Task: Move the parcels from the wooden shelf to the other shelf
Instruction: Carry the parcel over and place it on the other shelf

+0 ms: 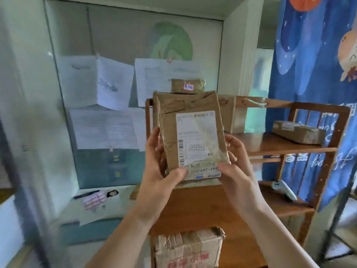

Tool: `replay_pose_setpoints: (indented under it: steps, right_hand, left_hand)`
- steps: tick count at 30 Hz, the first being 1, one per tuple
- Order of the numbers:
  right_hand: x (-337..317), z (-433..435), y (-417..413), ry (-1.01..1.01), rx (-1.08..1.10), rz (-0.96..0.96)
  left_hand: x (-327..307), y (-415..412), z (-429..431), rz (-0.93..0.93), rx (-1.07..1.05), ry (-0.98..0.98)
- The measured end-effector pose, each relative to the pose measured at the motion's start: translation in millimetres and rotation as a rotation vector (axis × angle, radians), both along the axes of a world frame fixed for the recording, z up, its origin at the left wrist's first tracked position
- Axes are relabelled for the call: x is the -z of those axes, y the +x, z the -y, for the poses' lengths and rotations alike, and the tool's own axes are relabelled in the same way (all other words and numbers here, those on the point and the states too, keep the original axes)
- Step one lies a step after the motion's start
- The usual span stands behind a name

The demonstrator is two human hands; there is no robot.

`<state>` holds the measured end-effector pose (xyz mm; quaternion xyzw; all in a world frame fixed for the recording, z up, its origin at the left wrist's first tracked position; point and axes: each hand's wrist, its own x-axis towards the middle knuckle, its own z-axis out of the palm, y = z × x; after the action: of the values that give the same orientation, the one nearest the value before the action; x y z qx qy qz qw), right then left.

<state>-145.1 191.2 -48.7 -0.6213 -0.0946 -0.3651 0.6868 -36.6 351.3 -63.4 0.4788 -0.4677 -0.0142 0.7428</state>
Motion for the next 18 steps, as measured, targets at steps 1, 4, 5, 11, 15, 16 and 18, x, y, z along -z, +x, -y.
replay_pose_setpoints:
  steps: [1,4,5,11,15,16,18]
  right_hand:
    - [-2.3,-19.3,5.7,-0.016,-0.023,0.003]
    - [-13.5,-75.9,26.4,-0.032,-0.082,-0.015]
    - [-18.3,-96.6,34.7,-0.021,-0.086,-0.020]
    - [-56.5,-254.1,87.5,-0.082,0.048,-0.158]
    - [-72.8,-334.8,116.5,-0.248,-0.055,-0.239]
    - [-73.6,-346.8,120.0,-0.242,-0.124,-0.235]
    - [-67.3,-363.7,128.3,-0.250,-0.281,-0.248]
  left_hand:
    - [-2.0,4.1,-25.7,-0.009,-0.013,0.000]
    - [-12.2,21.2,-112.8,-0.159,-0.084,-0.075]
    - [-14.2,28.6,-144.3,-0.209,-0.110,-0.106]
    - [-2.5,60.6,-319.7,-0.223,-0.228,0.137]
    - [7.3,68.8,-404.0,-0.314,-0.217,0.107]
    - [7.9,70.0,-418.9,-0.353,-0.234,0.052]
    - [9.4,71.8,-438.7,-0.432,-0.300,-0.047]
